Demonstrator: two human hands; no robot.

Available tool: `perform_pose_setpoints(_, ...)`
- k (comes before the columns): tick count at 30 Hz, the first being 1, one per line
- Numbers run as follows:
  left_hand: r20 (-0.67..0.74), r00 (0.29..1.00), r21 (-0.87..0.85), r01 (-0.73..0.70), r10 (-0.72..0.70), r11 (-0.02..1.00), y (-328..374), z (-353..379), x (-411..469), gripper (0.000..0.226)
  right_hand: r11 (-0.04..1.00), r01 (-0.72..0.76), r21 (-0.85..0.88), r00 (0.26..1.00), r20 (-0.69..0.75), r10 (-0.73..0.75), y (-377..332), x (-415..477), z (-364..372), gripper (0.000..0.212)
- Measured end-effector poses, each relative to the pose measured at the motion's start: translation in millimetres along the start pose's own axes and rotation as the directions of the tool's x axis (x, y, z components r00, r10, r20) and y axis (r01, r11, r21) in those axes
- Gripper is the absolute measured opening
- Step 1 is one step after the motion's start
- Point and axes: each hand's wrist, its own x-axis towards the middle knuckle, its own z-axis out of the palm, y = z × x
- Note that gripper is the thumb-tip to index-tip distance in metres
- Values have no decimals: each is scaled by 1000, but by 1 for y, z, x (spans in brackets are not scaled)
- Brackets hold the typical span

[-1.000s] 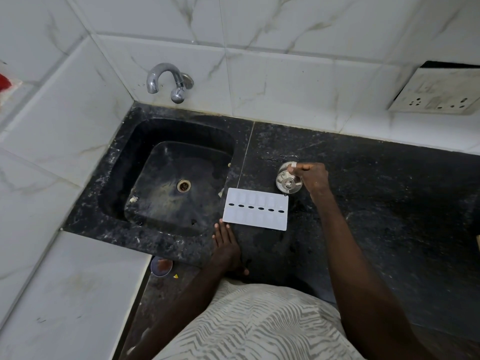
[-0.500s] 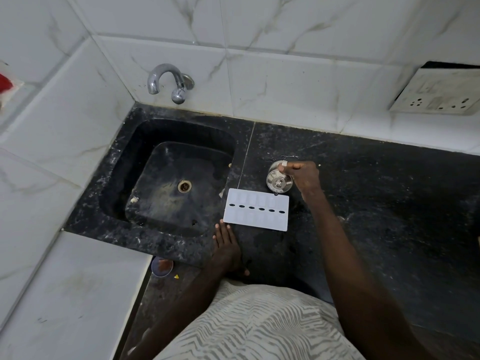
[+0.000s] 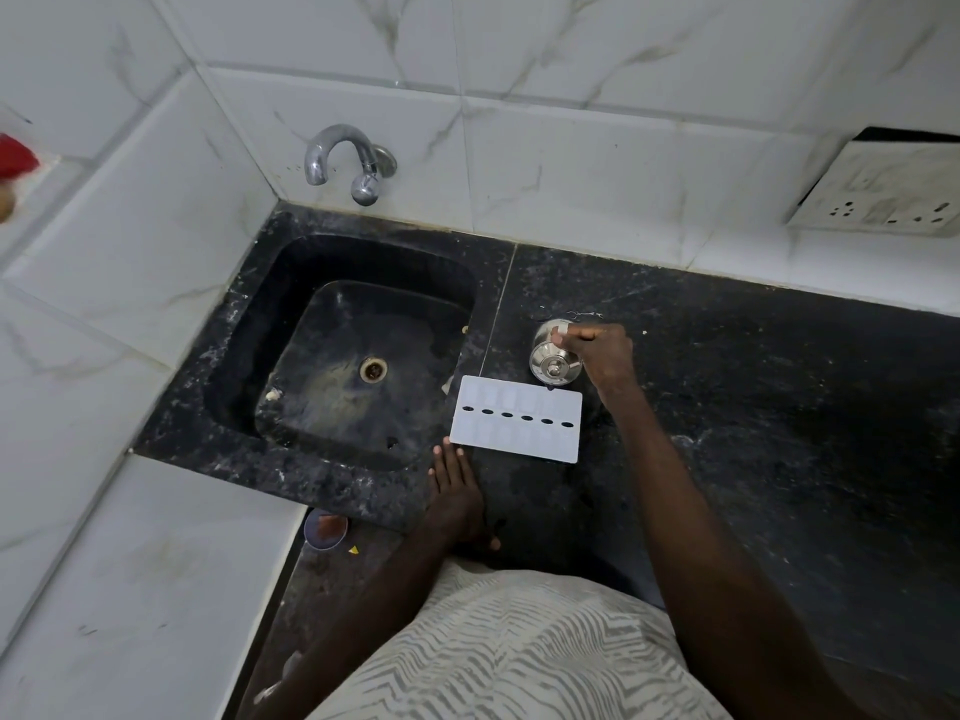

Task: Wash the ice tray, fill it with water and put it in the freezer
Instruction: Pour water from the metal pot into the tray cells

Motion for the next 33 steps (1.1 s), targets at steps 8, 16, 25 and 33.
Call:
perform_pose_setpoints(8,-18,1000,1,8,-8,1000,0,3,3,167,1000,-5,-15,1000,-5,5,4,4,-1,27)
perform_pose_setpoints(16,4,1000,-2,21,-21,1000,3,0,2,167,1000,-14,8,999,-51,14,-5,1,-4,22)
perform_pose_setpoints(25,5,1000,0,17,-17,1000,4,0,1,167,999,39,-36,999,-3,-39,-2,2,11,13)
perform_pose_setpoints(33,6,1000,-2,23,-23,1000,4,-1,-1,166,998,59,-33,998,-27,-60,4,-6,30,24)
